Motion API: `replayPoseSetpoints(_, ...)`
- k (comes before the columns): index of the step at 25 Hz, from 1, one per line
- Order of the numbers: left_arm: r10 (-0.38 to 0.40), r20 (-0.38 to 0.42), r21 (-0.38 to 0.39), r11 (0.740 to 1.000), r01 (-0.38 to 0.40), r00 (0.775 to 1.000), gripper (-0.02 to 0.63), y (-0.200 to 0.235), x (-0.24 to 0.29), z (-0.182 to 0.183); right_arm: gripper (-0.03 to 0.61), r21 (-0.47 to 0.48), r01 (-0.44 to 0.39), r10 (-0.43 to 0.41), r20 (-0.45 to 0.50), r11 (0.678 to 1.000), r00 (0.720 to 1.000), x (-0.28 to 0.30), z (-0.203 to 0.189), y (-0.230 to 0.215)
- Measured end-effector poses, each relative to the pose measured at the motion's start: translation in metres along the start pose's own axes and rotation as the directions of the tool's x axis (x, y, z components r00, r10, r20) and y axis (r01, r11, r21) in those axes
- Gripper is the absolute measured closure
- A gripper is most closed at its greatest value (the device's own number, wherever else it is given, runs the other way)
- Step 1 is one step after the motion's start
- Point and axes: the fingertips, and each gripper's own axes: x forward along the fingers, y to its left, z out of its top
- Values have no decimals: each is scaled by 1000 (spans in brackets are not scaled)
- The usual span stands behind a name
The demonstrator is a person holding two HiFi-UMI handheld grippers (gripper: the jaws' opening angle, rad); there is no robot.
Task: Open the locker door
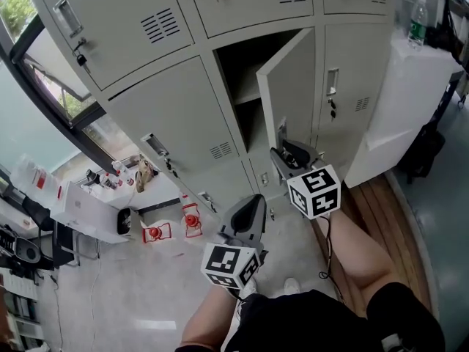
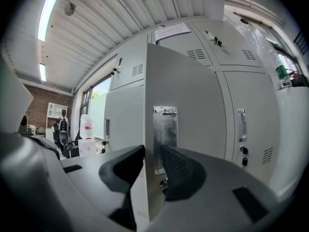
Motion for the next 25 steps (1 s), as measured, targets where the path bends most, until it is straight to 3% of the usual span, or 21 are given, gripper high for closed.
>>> replayPoseSetpoints(11, -134, -27, 10, 991, 134, 991, 597, -2, -4, 0, 393, 41, 155, -156, 8, 987, 988, -36, -3, -15)
replayPoseSetpoints(25, -305, -43, -6, 952, 305, 951, 597, -13, -10, -5, 401, 45, 400, -400, -6, 915, 916, -90, -9, -45)
